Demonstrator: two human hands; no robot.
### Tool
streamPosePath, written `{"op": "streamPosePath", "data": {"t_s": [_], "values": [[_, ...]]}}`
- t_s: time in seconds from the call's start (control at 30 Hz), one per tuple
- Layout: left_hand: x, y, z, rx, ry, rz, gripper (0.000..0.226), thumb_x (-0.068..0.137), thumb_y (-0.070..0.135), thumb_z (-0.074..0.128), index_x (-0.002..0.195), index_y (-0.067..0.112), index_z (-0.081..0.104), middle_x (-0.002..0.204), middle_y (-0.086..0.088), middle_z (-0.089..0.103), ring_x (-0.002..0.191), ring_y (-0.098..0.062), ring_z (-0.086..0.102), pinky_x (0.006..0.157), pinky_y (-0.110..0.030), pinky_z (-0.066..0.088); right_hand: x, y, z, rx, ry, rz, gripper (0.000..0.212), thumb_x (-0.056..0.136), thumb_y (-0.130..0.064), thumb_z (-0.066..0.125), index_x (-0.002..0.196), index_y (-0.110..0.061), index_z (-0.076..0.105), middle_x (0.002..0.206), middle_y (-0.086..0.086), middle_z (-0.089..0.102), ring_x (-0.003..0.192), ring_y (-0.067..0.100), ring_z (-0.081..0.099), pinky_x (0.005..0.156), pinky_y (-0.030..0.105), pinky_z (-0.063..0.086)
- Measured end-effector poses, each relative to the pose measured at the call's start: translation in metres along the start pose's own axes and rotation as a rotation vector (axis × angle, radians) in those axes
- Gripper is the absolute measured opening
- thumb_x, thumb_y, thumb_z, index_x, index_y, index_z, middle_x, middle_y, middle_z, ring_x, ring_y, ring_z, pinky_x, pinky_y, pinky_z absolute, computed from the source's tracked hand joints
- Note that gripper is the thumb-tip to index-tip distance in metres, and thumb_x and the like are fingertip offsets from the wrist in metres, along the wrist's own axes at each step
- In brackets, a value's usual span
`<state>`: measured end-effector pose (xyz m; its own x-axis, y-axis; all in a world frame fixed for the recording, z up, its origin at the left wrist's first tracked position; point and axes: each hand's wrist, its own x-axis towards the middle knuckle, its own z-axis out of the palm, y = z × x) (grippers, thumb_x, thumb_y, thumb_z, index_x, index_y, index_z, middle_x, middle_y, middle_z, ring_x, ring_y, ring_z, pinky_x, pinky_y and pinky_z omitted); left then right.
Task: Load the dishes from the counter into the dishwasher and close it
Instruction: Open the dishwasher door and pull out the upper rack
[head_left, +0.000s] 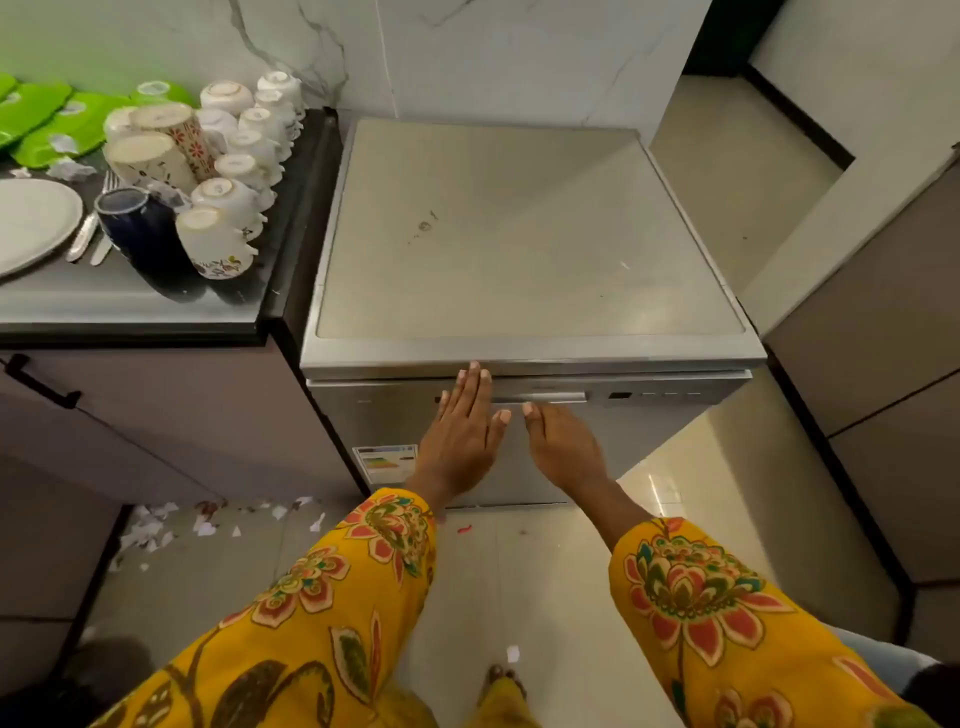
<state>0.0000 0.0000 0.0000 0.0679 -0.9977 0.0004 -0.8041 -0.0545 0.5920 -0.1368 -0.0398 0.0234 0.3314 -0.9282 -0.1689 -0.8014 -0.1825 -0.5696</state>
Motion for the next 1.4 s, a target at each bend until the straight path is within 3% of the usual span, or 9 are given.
{"op": "streamPosePath", "data": {"t_s": [0.1,0.17,0.23,0.3,0.4,0.6,0.8,1.0,1.4], "values": [[0.001,0.011,0.012,-0.126,0.096,-0.05,0.049,0.102,0.032,0.032,0.146,0.009,0.032,0.154,-0.009,0.027,0.144,-0.02,0.021,0.114,-0.026,0.016,0.015,0.011,0.002,0.412,0.011,0.233,0.039,0.101,-0.035,0.033,0.118,-0.009,0.057,0.11,0.014,0.06,0.105,0.028,0.055,0.096,0.043,0.044],[0.007,0.025,0.02,-0.402,0.17,-0.306,0.039,0.102,0.033,0.032,0.117,0.007,0.058,0.123,-0.014,0.058,0.117,-0.026,0.051,0.095,-0.027,0.037,0.027,0.012,0.002,0.83,-0.005,0.436,0.027,0.1,-0.03,0.04,0.115,-0.012,0.054,0.104,0.01,0.057,0.097,0.024,0.054,0.091,0.039,0.045],[0.023,0.031,0.025,-0.788,0.289,-0.664,0.044,0.102,0.041,0.029,0.091,0.01,0.059,0.088,-0.012,0.057,0.083,-0.022,0.053,0.075,-0.03,0.04,0.038,0.012,0.002,1.271,0.02,0.588,0.012,0.099,-0.019,0.044,0.107,-0.013,0.052,0.091,0.003,0.053,0.085,0.016,0.05,0.089,0.034,0.041],[0.037,0.031,0.028,-1.221,0.411,-0.925,0.049,0.1,0.048,0.026,0.089,0.012,0.058,0.08,-0.007,0.052,0.072,-0.017,0.047,0.068,-0.03,0.042,0.048,0.012,0.0,1.563,0.08,0.682,0.008,0.097,-0.011,0.044,0.095,-0.012,0.052,0.085,0.002,0.052,0.077,0.013,0.048,0.084,0.03,0.04],[0.047,0.031,0.026,-1.708,0.521,-1.038,0.05,0.099,0.05,0.029,0.078,0.012,0.053,0.071,-0.005,0.05,0.063,-0.015,0.045,0.059,-0.025,0.035,0.061,0.011,-0.005,1.772,0.087,0.758,0.021,0.095,-0.004,0.041,0.078,-0.011,0.05,0.077,0.003,0.048,0.067,0.014,0.045,0.073,0.026,0.037],[0.057,0.041,0.012,-1.997,0.553,-1.038,0.047,0.1,0.044,0.029,0.087,0.003,0.047,0.088,-0.013,0.05,0.078,-0.025,0.05,0.088,-0.035,0.039,0.067,0.012,-0.005,1.804,0.052,0.809,0.024,0.092,-0.002,0.042,0.07,-0.01,0.048,0.072,0.004,0.044,0.064,0.015,0.045,0.068,0.025,0.038],[0.052,0.056,0.017,-2.011,0.508,-1.012,0.054,0.101,0.042,0.029,0.125,-0.005,0.044,0.092,-0.015,0.052,0.116,-0.031,0.05,0.106,-0.035,0.033,0.058,0.013,-0.015,1.79,0.007,0.753,0.012,0.091,-0.01,0.053,0.079,-0.01,0.053,0.083,0.006,0.051,0.077,0.018,0.05,0.098,0.029,0.038],[0.037,0.065,0.025,-2.009,0.577,-1.023,0.048,0.099,0.036,0.041,0.131,0.0,0.043,0.096,-0.014,0.052,0.11,-0.031,0.047,0.107,-0.038,0.033,0.03,0.026,-0.008,1.793,-0.048,0.761,0.009,0.091,-0.013,0.056,0.095,-0.005,0.055,0.091,0.01,0.058,0.084,0.019,0.057,0.105,0.031,0.04],[-0.032,0.085,0.054,-2.013,0.649,-1.107,0.04,0.093,0.046,0.051,0.113,0.012,0.05,0.117,-0.015,0.058,0.115,-0.03,0.054,0.106,-0.042,0.041,-0.05,0.054,0.025,1.676,-0.018,0.812,0.039,0.087,-0.023,0.065,0.12,-0.007,0.051,0.106,0.012,0.063,0.091,0.021,0.062,0.081,0.031,0.051]]}}
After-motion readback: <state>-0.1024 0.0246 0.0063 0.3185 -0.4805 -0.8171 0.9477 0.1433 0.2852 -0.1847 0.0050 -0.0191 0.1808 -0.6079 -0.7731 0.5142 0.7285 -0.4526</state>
